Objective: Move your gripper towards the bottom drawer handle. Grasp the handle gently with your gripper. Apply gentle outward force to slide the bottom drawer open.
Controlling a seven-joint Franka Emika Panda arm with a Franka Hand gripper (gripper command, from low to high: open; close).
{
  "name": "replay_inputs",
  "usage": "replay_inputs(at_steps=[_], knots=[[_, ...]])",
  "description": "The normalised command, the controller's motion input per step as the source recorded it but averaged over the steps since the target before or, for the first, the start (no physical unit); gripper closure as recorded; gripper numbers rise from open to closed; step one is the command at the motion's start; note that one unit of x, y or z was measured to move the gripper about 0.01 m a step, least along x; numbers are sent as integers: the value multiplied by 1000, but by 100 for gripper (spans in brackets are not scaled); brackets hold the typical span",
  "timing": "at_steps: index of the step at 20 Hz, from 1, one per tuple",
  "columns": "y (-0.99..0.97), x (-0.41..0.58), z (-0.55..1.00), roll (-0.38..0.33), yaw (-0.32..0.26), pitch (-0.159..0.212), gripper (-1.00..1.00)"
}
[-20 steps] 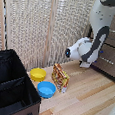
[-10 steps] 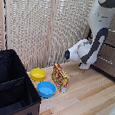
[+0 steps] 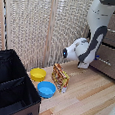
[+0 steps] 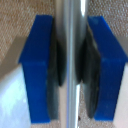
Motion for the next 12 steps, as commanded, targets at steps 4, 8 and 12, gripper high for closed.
replay_inputs(at_steps=[4,8,12], knots=[[751,0,-63,-7,-182,-11,100],[744,0,-94,-12,-187,-13,100],[751,26,-106,-34,-165,-4,100]])
